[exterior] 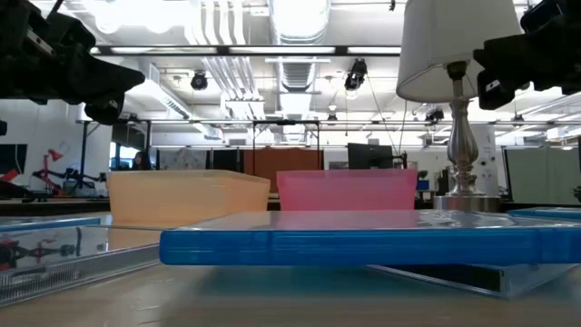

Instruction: Pick & place jewel cases by type

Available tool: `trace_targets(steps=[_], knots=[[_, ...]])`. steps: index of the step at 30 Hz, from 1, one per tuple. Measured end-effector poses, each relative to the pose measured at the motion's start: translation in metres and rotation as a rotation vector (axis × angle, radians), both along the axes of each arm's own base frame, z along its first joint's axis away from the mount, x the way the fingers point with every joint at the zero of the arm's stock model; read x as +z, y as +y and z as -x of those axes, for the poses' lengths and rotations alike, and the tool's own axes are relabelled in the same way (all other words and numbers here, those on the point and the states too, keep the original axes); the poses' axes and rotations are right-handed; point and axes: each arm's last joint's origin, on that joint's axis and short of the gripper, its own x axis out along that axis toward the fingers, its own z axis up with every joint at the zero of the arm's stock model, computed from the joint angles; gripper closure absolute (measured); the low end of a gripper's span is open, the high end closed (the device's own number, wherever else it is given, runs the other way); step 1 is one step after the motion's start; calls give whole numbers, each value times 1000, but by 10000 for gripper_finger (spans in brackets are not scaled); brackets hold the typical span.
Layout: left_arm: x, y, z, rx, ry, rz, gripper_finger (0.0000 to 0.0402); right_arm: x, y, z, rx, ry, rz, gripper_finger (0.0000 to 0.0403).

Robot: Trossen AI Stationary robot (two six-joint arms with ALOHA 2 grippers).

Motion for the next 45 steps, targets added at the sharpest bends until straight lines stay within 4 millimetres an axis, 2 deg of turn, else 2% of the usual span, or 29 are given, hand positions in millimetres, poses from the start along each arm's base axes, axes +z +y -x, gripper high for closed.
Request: trace_targets(steps=[15, 17, 22, 27, 30, 36, 39, 41, 45], knots=[[0, 0, 0, 0, 0, 0, 401, 0, 0, 0, 1, -1, -12, 335], [0, 0, 0, 1, 0, 0, 401, 0, 0, 0, 11, 16, -113, 335], [0, 0, 0, 0, 0, 0, 401, 1, -3, 0, -44, 57, -523, 335], [0, 0, 0, 1, 0, 0, 401, -2, -11, -1, -295, 12, -712, 335], [0, 0, 0, 0, 0, 0, 401, -3, -14, -1, -402, -39, -883, 335], [0, 0, 0, 1, 0, -15, 401, -2, -16, -3, -408, -105, -1203, 335], [2, 0, 0, 12, -17, -78, 401, 4, -16, -5, -370, -170, -1262, 335], [6, 1, 0, 18, -68, -51, 401, 9, -17, -6, -381, -231, -1268, 335], [20, 1, 2, 1, -220, 197, 401, 13, -18, -10, -412, -289, -1228, 335]])
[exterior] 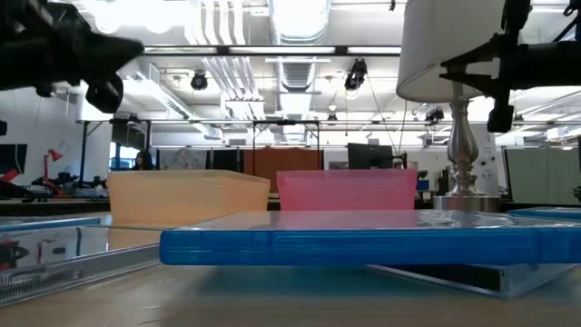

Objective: Pick & place jewel cases by type
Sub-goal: Put the middle blue CD case into the pink bin

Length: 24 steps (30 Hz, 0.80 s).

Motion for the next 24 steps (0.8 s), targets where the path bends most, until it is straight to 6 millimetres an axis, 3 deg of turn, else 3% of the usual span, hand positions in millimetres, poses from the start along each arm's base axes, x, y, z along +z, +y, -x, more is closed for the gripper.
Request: trace_targets(steps=[5, 7, 16, 21, 24], knots=[[20, 0, 6, -126, -242, 470, 401, 1, 3, -8, 108, -35, -25, 335], [21, 3, 7, -84, -284, 552, 401, -1, 4, -12, 146, -13, -27, 335], [25, 6, 10, 4, -364, 602, 401, -18, 5, -24, 173, 115, -101, 335], [25, 6, 10, -3, -369, 621, 401, -25, 13, -28, 427, 167, -169, 335], [27, 7, 11, 36, -396, 627, 401, -33, 14, -29, 457, 242, -198, 335]])
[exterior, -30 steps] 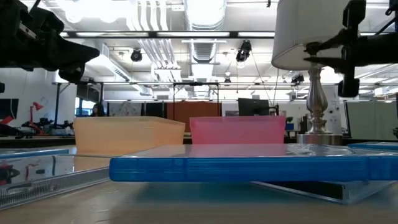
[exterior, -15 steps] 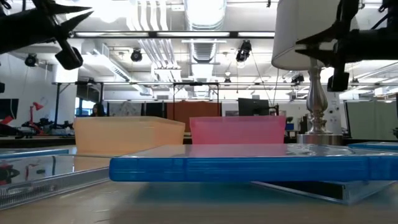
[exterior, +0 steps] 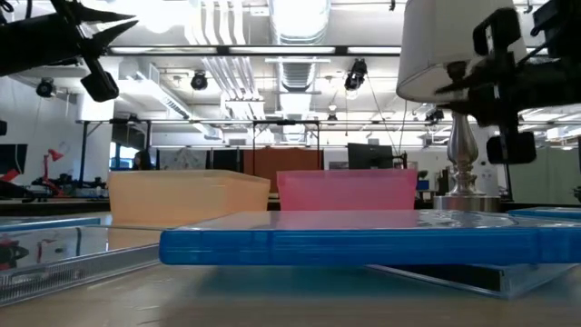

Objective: Pick & place jewel cases by type
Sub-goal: Put the middle blue CD case into the pink bin

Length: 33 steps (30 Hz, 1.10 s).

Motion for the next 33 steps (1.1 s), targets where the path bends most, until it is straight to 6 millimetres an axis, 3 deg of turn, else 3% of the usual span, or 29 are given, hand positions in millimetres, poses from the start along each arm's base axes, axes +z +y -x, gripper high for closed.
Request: trace_targets(steps=[5, 9, 14, 16, 19, 24, 29, 33], knots=[[6, 0, 2, 0, -46, 2, 401, -1, 0, -3, -18, -5, -28, 335], [26, 0, 3, 0, -36, 1, 401, 0, 5, -6, 125, 39, -120, 321], [54, -1, -7, 7, 36, -57, 401, 6, 13, -16, 212, 284, -155, 283], [61, -1, -16, -3, 129, -70, 401, 8, 15, -18, 224, 439, -142, 269], [59, -1, -32, -30, 428, -26, 401, 18, 19, -20, 246, 622, -103, 253], [54, -4, -44, -146, 926, 26, 401, 35, 30, -28, 341, 700, -80, 238], [61, -10, -57, -210, 1053, -26, 398, 37, 44, -32, 403, 739, -115, 228], [56, -18, -67, -311, 1101, -50, 364, 37, 58, -39, 409, 778, -127, 216]])
